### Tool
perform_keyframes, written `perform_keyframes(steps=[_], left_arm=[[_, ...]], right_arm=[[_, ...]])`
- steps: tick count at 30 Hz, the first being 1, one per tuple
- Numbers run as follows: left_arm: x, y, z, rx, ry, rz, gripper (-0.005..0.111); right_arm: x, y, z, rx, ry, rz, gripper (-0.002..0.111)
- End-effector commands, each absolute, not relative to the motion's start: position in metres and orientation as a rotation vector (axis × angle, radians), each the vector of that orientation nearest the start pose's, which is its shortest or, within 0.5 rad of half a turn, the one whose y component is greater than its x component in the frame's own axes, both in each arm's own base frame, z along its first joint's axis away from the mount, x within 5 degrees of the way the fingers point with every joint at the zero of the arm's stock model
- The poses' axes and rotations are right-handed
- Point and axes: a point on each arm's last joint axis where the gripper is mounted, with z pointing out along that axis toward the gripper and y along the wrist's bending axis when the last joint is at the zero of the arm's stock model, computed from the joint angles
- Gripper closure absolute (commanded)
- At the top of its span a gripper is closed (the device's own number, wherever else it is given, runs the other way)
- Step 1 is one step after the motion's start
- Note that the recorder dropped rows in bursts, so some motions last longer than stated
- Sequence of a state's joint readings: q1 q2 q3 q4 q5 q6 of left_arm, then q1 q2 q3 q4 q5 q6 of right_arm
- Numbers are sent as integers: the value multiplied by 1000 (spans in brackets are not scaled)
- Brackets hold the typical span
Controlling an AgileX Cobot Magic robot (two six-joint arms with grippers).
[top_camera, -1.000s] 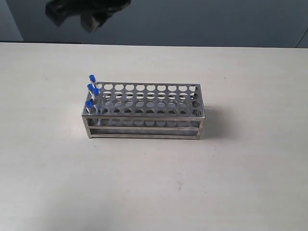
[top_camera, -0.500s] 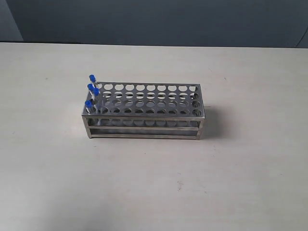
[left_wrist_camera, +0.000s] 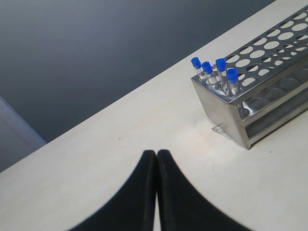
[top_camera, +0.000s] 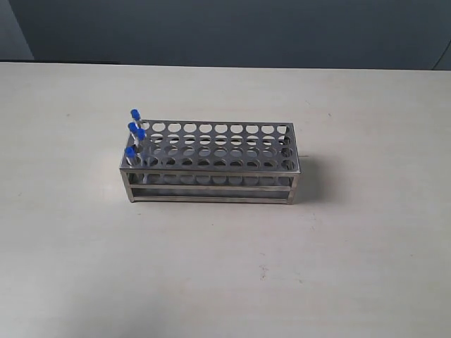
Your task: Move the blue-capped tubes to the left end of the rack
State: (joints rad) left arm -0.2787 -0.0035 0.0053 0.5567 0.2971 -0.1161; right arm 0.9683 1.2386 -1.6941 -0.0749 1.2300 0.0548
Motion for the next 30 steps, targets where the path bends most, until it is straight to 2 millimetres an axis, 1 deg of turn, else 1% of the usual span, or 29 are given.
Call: perform_keyframes(steps=[1,4,6,9,11,12,15,17,18,19,20,23,25,28,30], left_arm=[[56,-2,191,489,1666,233,106],[56,-2,191,489,1666,233,106],[56,-2,191,489,1666,233,106],[56,-2,191,489,1666,233,106],[56,-2,191,489,1666,233,106],[56,-2,191,489,1666,233,106],[56,-2,191,489,1666,233,106],[56,-2,191,489,1666,233,106],[56,-2,191,489,1666,233,106],[56,-2,191,489,1666,233,106],[56,-2,191,489,1666,233,106],[56,-2,191,489,1666,233,106],[56,-2,191,489,1666,233,106],[56,-2,191,489,1666,233,106],[56,-2,191,489,1666,233,106]], right_arm=[[121,157,504,-913,2037,453,108],[119,144,506,-887,2006,377,108],[117,134,502,-875,2001,324,108],[116,118,483,-861,2023,220,108],[116,105,467,-783,1998,246,108],[117,100,455,-750,2004,260,108],[116,77,419,-598,1988,282,108],[110,62,390,-494,1977,306,108],[105,54,381,-447,1952,311,108],[100,49,361,-427,1955,311,108],[94,42,351,-398,1923,298,108],[78,31,307,-346,1870,260,108],[67,23,283,-271,1827,215,108],[57,15,256,-173,1786,141,108],[51,12,241,-132,1768,101,108]])
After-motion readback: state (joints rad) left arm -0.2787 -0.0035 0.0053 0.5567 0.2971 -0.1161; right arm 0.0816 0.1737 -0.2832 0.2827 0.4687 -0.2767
